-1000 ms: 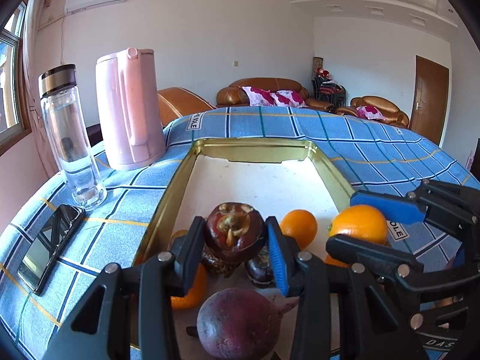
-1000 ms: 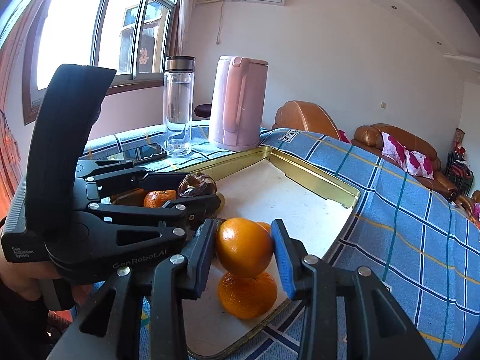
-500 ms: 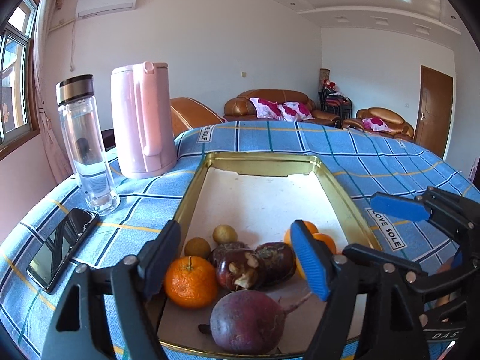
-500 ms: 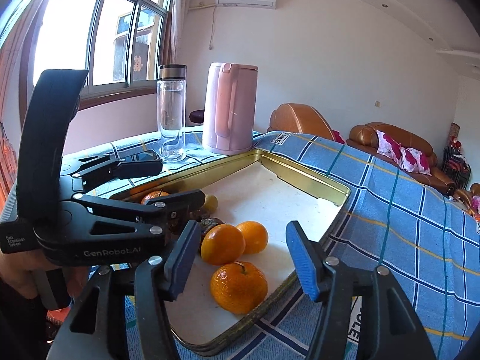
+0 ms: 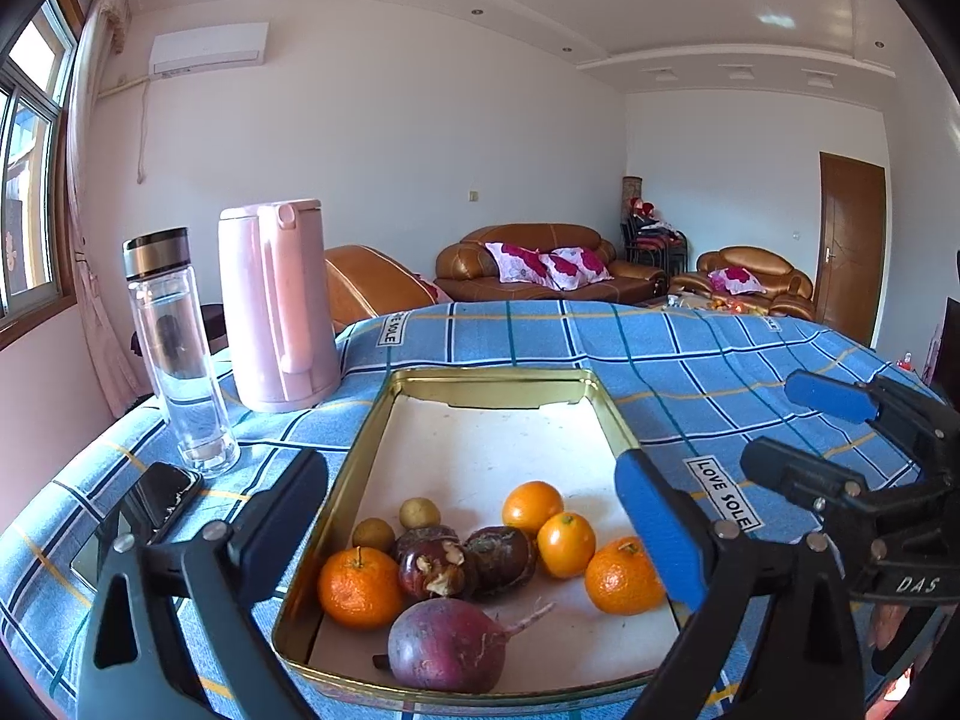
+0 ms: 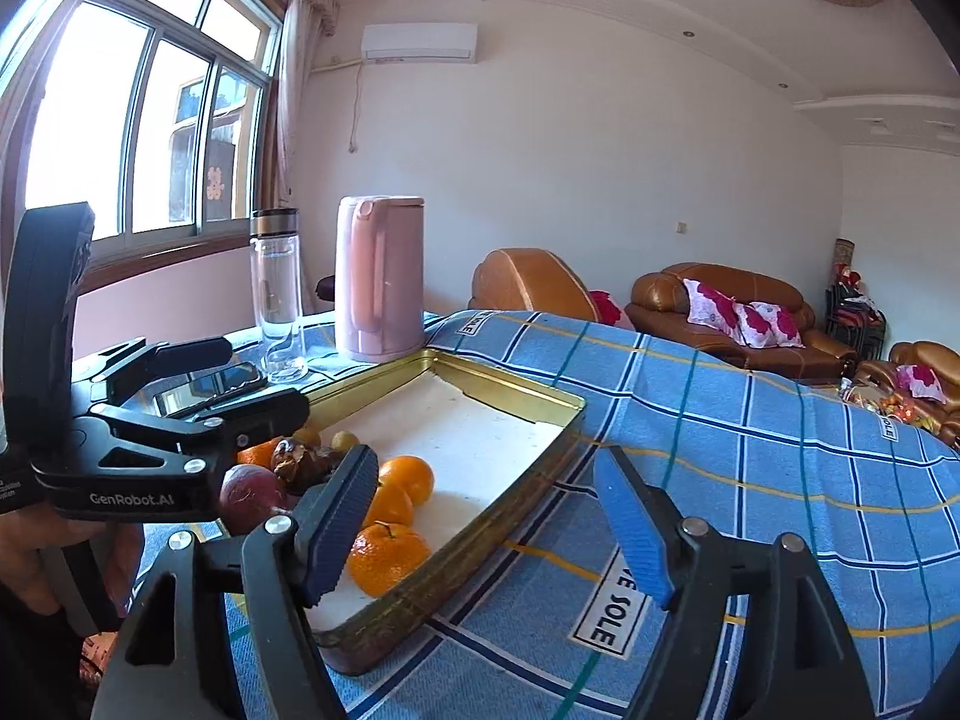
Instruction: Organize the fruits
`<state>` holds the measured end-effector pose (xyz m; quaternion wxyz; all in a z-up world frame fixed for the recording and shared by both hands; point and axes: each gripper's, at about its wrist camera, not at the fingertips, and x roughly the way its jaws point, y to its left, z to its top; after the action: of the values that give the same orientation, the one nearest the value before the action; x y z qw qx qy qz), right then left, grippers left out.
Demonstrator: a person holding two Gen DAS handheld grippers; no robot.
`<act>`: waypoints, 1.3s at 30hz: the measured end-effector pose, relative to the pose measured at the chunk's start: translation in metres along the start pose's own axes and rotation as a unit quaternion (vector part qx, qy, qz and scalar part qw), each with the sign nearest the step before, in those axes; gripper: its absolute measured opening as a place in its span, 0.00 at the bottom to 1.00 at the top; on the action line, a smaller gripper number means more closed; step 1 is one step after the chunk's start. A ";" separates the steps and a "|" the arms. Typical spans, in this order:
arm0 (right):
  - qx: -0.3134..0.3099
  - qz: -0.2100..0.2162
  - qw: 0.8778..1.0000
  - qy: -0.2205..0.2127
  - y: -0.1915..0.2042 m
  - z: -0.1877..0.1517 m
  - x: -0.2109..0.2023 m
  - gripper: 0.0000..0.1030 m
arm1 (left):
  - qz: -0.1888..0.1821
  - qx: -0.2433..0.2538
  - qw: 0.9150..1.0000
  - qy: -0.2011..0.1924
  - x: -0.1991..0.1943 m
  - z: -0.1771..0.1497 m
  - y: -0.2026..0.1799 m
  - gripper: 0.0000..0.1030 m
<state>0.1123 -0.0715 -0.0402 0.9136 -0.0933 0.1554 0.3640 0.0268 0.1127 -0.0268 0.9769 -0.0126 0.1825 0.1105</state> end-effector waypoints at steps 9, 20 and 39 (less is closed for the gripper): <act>0.027 -0.030 0.999 -0.028 -0.015 0.003 -0.021 0.81 | -0.001 0.009 1.000 -0.004 -0.005 0.002 -0.007 0.98; 0.028 -0.037 0.998 -0.042 -0.016 0.004 -0.031 0.84 | -0.001 0.021 1.000 -0.008 -0.010 0.003 -0.015 0.98; 0.033 -0.042 0.997 -0.051 -0.020 0.003 -0.038 0.85 | -0.001 0.025 1.000 -0.009 -0.012 0.004 -0.018 1.00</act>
<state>0.1004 -0.1092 -0.0224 0.9373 -0.0509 0.1161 0.3247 0.0212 0.0924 -0.0195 0.9787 0.0124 0.1764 0.1048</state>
